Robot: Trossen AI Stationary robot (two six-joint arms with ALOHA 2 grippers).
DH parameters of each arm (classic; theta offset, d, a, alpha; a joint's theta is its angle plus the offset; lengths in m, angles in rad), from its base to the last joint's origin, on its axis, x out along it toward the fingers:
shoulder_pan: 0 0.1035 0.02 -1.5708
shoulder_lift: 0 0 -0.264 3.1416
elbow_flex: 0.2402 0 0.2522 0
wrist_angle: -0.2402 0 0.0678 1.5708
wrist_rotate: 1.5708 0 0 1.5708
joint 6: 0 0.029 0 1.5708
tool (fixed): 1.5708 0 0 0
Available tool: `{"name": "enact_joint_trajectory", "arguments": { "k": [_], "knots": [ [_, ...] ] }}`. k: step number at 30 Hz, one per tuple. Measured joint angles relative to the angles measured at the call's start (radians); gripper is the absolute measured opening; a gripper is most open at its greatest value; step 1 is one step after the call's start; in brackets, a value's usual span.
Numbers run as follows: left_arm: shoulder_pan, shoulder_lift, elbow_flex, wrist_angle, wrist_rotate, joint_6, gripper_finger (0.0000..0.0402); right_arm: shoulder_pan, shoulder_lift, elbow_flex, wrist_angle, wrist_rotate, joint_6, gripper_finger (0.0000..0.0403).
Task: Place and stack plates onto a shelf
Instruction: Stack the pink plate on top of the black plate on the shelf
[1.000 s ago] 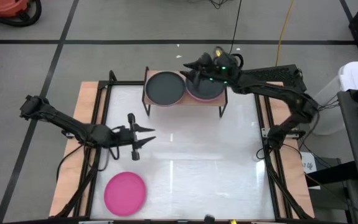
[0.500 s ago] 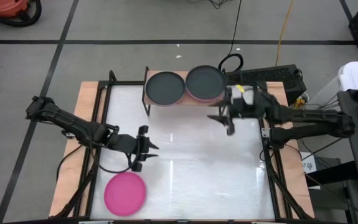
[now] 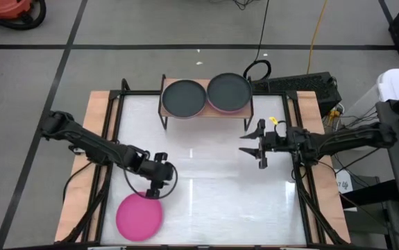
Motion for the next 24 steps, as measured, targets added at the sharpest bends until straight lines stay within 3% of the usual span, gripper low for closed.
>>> {"name": "enact_joint_trajectory", "arguments": {
  "k": [5,24],
  "knots": [
    [-0.005,0.055,0.0,-0.001,0.053,0.014,0.0136,0.015,0.0,-0.066,0.069,0.011,0.016,0.0185],
    [-0.048,0.075,0.0,-0.09,0.057,-0.019,0.0136,0.014,0.0,-0.076,0.097,0.011,0.021,0.0185]
  ]
}}
